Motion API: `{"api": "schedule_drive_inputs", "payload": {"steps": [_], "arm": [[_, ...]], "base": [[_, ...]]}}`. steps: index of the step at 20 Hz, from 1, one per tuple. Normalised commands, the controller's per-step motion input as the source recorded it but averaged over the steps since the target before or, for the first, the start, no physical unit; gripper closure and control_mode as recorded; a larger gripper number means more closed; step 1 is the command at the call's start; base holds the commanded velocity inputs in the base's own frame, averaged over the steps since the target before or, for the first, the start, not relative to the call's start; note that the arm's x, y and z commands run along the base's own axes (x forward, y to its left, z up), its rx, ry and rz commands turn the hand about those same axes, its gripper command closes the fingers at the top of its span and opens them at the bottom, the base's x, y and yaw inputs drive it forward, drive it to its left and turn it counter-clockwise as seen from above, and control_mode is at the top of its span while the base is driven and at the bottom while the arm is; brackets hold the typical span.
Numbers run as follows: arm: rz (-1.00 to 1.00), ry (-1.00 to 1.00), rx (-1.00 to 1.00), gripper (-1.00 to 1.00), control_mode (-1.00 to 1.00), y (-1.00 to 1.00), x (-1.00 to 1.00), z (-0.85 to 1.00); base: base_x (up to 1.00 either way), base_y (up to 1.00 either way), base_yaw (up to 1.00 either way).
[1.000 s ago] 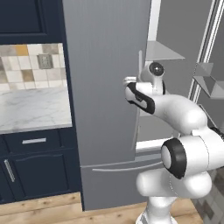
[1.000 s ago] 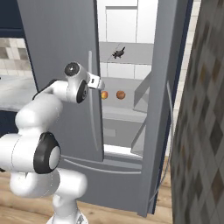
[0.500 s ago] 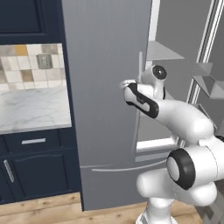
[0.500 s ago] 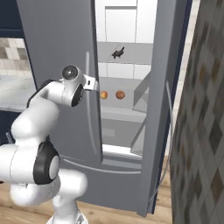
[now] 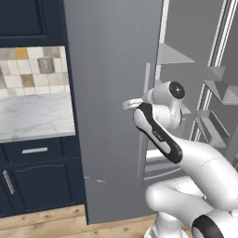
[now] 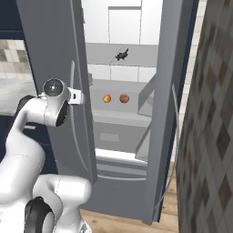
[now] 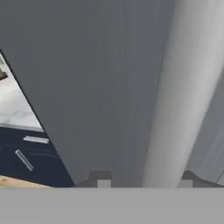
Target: Open the fridge, remove the mango, onion, and fish, and place them on any counter.
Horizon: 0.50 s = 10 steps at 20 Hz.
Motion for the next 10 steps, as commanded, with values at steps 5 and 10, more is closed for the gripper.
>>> {"api": "schedule_drive_inputs", "payload": {"steps": [5, 10], "arm": [[0.16, 0.04, 0.0, 1.0, -1.0, 1.0, -1.0, 0.27], [0.15, 0.08, 0.0, 1.0, -1.0, 1.0, -1.0, 0.24]], "base": [[0.0, 0.0, 0.0], [0.0, 0.0, 0.0]]}}
